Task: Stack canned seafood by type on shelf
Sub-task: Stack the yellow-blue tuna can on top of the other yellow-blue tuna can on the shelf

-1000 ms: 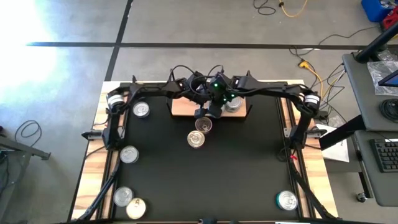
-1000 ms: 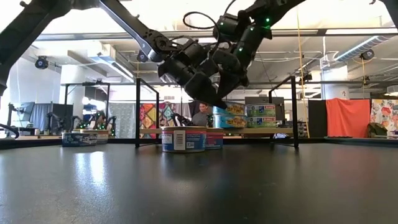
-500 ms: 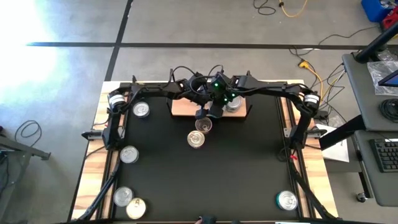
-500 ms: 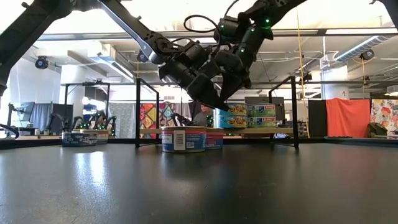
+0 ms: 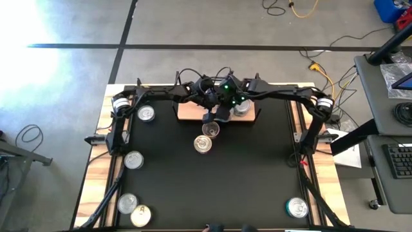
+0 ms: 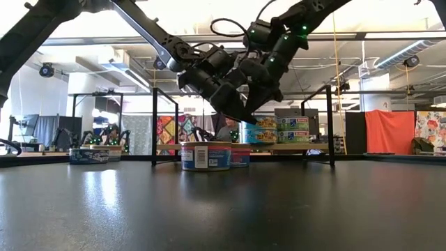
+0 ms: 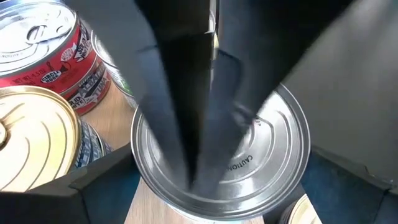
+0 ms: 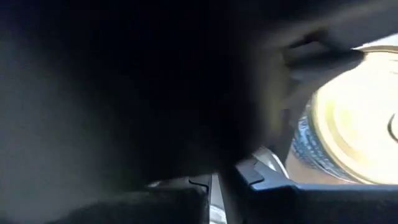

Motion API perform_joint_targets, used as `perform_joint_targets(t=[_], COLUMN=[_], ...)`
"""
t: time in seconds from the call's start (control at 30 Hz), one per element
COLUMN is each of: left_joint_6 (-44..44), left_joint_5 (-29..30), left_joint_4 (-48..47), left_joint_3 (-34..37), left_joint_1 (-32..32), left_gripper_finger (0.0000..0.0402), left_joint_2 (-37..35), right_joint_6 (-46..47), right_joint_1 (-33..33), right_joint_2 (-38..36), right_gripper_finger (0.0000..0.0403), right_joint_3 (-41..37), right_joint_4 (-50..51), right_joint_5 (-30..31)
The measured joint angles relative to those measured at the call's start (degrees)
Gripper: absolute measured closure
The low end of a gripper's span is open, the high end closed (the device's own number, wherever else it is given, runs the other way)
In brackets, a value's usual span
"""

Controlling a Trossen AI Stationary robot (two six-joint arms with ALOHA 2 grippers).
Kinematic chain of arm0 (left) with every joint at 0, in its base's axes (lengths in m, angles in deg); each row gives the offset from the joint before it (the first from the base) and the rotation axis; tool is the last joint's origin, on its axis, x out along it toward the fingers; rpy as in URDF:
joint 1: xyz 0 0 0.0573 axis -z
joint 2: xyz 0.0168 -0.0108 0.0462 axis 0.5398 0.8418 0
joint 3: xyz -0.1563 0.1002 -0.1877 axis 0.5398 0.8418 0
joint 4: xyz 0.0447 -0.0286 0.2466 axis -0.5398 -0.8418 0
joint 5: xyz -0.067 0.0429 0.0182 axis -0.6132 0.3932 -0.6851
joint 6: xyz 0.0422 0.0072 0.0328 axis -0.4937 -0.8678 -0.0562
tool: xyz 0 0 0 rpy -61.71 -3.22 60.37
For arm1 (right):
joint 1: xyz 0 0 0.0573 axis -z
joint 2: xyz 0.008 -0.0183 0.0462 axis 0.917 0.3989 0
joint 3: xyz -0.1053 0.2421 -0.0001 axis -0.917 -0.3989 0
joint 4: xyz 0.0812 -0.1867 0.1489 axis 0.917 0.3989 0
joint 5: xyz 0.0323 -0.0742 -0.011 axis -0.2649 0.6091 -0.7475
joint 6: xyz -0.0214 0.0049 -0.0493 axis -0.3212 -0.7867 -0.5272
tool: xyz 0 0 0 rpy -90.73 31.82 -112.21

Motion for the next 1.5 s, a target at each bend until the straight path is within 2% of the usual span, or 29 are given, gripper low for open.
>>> perform_joint_targets(t=[0.23,0.4,0.7,0.97,1.5], left_joint_6=[-0.40,-0.38,0.08,0.10,-0.34], left_joint_5=[-0.22,-0.37,-0.59,1.01,4.94], left_joint_4=[0.01,0.02,-0.09,0.05,-3.50], left_joint_3=[0.00,0.00,0.04,0.04,0.09], left_joint_1=[-0.02,-0.04,-0.04,0.00,0.06], left_gripper_finger=[0.0024,0.0024,0.0024,0.0005,0.0007], left_joint_2=[-0.01,0.00,0.00,0.00,-3.99], right_joint_6=[3.08,3.76,5.69,4.70,3.76], right_joint_1=[0.88,0.91,0.76,0.77,0.91], right_joint_2=[-6.68,-9.89,-6.35,-5.60,-5.54], right_gripper_finger=[0.0390,0.0390,0.0390,0.0390,0.0390], right_joint_3=[-6.15,-11.05,-14.03,-13.68,-13.83], right_joint_4=[-1.32,-6.54,-15.58,-12.79,-10.36], right_joint_5=[0.96,0.30,-1.77,-1.57,-1.05])
